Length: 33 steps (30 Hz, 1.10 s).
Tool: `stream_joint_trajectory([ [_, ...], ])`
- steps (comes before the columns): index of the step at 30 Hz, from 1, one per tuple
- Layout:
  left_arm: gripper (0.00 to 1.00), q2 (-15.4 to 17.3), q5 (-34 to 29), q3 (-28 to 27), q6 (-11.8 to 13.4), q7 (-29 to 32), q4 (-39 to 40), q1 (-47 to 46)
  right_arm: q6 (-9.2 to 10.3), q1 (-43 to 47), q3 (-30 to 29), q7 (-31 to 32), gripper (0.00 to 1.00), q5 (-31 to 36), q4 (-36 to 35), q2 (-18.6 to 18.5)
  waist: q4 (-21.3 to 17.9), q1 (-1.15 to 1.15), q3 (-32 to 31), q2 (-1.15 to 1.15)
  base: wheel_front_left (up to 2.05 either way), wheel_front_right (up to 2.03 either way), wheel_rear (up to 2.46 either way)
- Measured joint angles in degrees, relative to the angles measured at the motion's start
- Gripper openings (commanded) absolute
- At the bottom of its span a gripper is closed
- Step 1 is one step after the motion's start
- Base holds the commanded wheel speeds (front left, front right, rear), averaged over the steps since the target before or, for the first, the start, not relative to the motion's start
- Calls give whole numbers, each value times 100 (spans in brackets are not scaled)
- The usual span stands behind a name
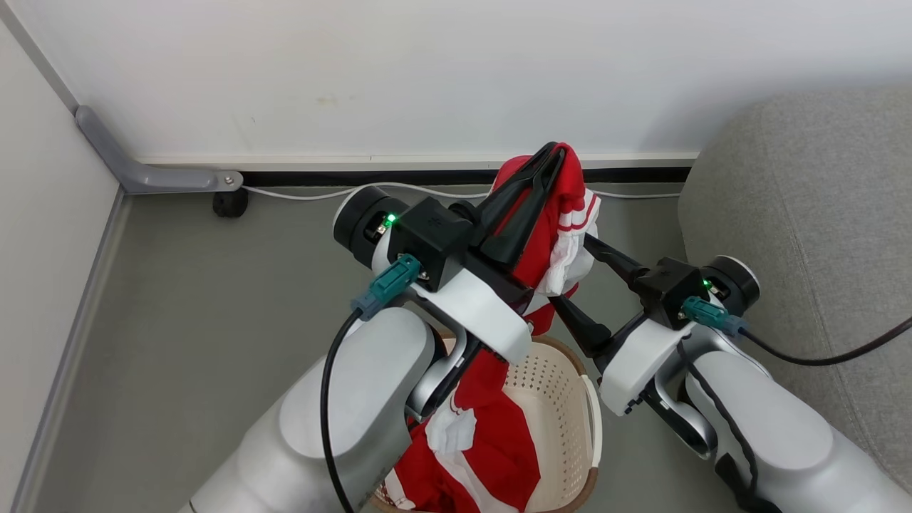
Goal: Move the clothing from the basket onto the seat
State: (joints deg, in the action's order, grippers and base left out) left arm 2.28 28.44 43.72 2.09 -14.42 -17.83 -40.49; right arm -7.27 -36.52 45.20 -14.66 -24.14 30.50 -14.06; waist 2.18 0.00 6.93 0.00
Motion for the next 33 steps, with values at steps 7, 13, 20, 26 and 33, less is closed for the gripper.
stream_joint_trajectory([
  [7, 0, 3, 43, 159, 49, -7, 64, -33, 0, -213, 108, 1, 0, -233, 164, 91, 88, 0, 59, 0, 0, 0, 0],
  [13, 0, 4, 44, 134, 100, -7, 62, -45, 1, -226, -44, 1, 0, -264, 66, 35, 44, 0, 98, 0, 0, 0, 0],
  [20, 100, 1, 51, 62, 98, -31, -29, -44, 0, -149, -453, 1, 0, -327, -224, -52, -75, 0, 131, 0, 0, 0, 0],
  [26, 100, 1, 143, 20, -12, -31, -249, -1, 0, 9, -1044, 1, 0, -368, -549, -103, -181, 0, 174, 0, 0, 0, 0],
  [33, 100, 4, 141, -33, -267, -31, -500, 213, 0, 201, -1846, 1, 0, -349, -967, -191, -375, 0, 181, 0, 0, 0, 0],
])
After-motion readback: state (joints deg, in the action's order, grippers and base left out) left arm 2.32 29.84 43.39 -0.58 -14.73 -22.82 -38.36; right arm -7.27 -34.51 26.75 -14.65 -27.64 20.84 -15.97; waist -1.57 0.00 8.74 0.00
